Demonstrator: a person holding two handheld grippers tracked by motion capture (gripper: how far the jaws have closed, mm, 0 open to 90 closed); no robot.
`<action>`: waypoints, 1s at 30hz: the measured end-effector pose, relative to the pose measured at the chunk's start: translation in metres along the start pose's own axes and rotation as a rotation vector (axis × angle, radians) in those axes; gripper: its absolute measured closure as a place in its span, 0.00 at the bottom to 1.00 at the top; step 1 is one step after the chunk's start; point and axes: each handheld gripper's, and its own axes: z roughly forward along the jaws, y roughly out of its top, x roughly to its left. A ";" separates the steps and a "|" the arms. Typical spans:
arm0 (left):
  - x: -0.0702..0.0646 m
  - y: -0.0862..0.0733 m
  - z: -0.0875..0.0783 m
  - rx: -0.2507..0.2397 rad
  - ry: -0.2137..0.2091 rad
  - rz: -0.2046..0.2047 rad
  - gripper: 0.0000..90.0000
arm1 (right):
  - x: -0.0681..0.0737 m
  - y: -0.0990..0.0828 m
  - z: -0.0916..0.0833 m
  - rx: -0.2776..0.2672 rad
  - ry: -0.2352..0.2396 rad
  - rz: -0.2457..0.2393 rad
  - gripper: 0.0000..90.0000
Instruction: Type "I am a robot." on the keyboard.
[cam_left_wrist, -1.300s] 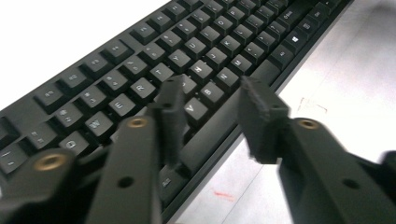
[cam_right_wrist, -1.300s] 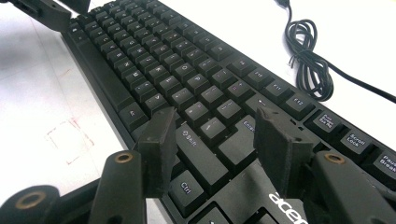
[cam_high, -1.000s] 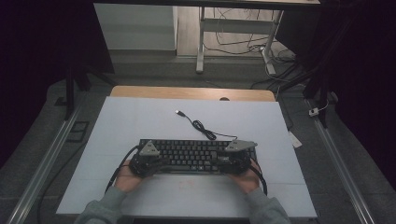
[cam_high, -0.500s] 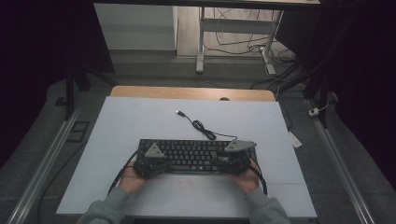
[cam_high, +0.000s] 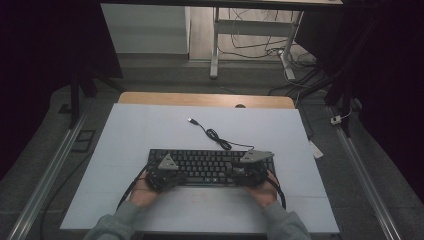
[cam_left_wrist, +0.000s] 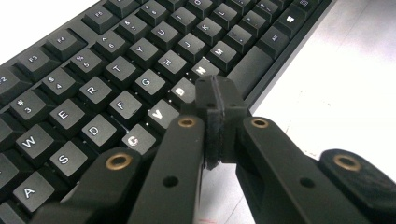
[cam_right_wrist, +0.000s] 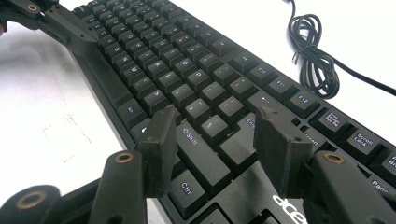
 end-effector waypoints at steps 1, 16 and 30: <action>0.000 0.000 0.001 0.000 0.000 -0.001 0.99 | 0.000 0.000 0.000 0.000 0.000 0.000 0.55; -0.001 -0.001 0.004 0.006 0.019 0.006 0.99 | 0.000 0.000 0.000 0.001 -0.002 0.000 0.55; 0.011 0.000 -0.028 -0.140 0.037 -0.100 0.65 | 0.000 0.000 -0.001 -0.003 -0.001 0.000 0.55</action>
